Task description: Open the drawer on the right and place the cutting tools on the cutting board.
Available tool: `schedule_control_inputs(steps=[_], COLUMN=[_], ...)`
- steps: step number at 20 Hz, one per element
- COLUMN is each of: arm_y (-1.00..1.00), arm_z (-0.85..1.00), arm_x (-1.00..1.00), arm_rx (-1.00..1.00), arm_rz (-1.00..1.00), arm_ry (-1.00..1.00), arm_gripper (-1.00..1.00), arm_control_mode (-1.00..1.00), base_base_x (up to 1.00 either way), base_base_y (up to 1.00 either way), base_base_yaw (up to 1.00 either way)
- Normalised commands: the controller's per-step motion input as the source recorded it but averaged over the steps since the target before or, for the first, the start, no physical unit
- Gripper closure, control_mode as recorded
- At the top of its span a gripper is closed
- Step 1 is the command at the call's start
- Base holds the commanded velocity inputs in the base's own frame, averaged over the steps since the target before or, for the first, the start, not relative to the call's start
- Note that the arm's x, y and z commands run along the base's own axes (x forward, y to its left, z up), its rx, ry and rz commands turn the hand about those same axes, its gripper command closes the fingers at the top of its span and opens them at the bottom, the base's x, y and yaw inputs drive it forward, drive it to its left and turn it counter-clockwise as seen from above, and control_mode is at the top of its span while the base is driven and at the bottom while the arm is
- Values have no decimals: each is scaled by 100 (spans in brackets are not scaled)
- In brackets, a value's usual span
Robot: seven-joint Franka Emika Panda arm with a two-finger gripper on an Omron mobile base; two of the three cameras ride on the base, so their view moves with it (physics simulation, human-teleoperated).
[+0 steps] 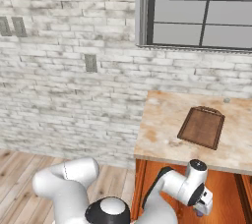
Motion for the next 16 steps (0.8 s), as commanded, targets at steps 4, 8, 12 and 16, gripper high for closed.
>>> schedule_control_inputs(steps=[4, 8, 12, 16], arm_y=[-8, 0, 55, 9], arm_z=[0, 0, 0, -3], arm_x=[-84, -2, -11, 0], arm_rx=[0, 0, -5, -1], arm_rz=[10, 0, 0, 0], arm_ry=[-12, -4, -9, 0], arm_gripper=[-100, -100, -100, -100], arm_control_mode=[-100, -100, -100, -100], base_base_x=[0, 0, 0, 0], base_base_y=[0, 0, 0, 0], base_base_yaw=[0, 0, 0, 0])
